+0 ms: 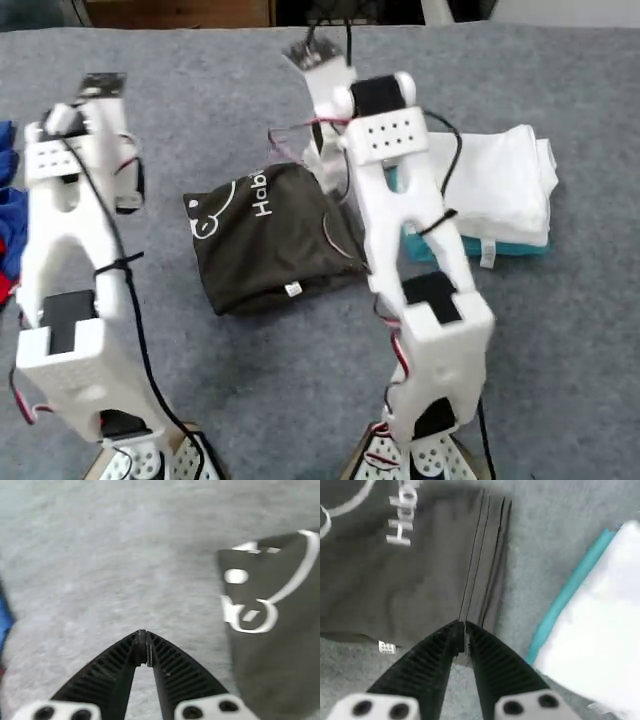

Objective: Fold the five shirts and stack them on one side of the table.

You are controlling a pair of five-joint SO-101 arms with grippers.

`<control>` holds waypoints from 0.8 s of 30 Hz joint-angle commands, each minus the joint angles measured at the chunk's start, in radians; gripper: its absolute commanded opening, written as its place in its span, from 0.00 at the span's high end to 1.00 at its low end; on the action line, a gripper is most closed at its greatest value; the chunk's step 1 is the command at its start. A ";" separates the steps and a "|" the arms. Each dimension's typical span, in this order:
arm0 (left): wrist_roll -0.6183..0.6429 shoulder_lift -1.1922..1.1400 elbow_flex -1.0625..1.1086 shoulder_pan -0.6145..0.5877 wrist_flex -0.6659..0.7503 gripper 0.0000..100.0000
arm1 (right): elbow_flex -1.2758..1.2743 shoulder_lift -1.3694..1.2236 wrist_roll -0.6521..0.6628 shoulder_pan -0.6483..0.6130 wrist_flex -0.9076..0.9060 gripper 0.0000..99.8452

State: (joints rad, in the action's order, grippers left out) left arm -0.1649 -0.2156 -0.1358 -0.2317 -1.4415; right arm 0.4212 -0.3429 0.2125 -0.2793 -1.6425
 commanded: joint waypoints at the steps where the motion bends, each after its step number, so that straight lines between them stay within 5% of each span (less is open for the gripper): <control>1: 0.002 0.044 -0.010 0.093 0.011 0.97 | -0.245 0.124 -0.011 0.011 0.164 0.98; 13: 0.002 -0.011 0.128 0.260 0.388 0.97 | -0.654 0.087 -0.012 0.040 0.523 0.98; 24: 0.003 -0.292 0.087 0.159 0.485 0.97 | -0.710 0.024 -0.005 0.121 0.542 0.98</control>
State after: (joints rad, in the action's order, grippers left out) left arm -0.1634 -0.4780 -0.0069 -0.0307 -0.9643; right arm -0.2969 -0.3168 0.2064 -0.1611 -1.0579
